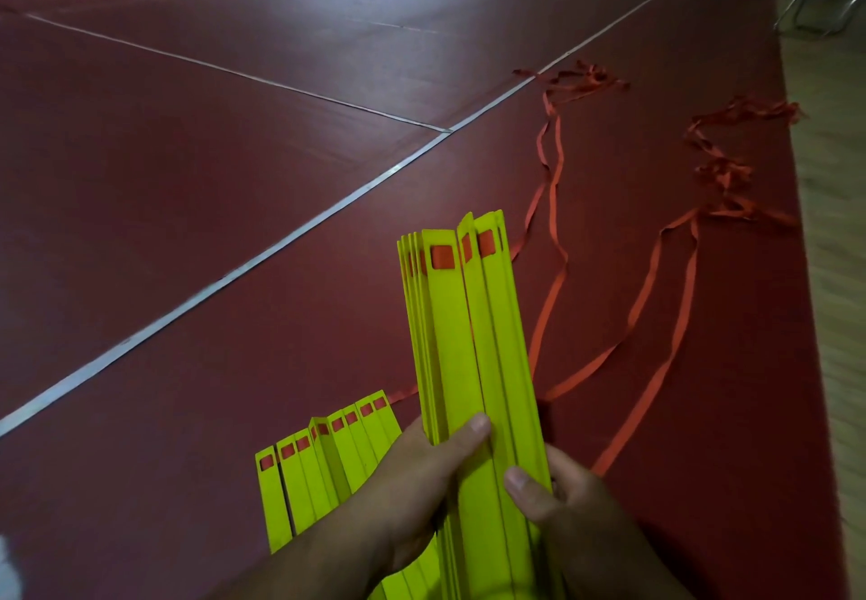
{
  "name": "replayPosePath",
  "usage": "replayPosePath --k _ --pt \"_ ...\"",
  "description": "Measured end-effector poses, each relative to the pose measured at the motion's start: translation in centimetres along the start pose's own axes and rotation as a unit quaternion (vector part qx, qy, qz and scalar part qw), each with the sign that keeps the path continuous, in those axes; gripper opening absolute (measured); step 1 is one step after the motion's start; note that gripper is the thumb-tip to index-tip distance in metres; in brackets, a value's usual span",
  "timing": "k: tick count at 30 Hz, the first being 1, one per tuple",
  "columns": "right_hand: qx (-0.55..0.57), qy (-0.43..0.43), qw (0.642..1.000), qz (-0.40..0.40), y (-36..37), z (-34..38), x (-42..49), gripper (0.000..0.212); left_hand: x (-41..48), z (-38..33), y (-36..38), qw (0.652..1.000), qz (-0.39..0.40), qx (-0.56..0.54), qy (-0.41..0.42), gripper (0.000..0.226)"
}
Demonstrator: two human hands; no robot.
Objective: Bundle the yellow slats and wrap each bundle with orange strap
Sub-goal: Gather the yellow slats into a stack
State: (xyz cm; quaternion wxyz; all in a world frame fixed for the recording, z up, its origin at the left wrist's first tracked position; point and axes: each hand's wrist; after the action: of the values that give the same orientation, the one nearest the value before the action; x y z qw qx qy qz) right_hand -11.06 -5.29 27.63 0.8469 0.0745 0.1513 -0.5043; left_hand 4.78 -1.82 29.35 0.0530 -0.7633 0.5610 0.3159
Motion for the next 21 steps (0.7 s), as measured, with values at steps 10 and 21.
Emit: replayPosePath --k 10,21 --pt "-0.336 -0.062 0.939 0.043 1.7 -0.7 -0.7 0.116 0.4 1.5 0.9 0.994 -0.027 -0.102 -0.030 0.071" --pt "-0.362 -0.084 0.928 -0.004 0.0 -3.2 -0.4 0.115 1.1 -0.5 0.6 0.985 -0.041 -0.159 0.059 0.031"
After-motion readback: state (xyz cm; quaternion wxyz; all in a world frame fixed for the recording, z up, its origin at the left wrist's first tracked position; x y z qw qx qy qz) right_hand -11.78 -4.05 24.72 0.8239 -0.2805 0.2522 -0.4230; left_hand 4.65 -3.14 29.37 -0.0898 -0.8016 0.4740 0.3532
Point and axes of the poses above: each hand's wrist, its own x-axis towards the middle knuckle, its own y-axis out of the palm, z = x × y, and after that the axes turned 6 degrees about -z, right-handed
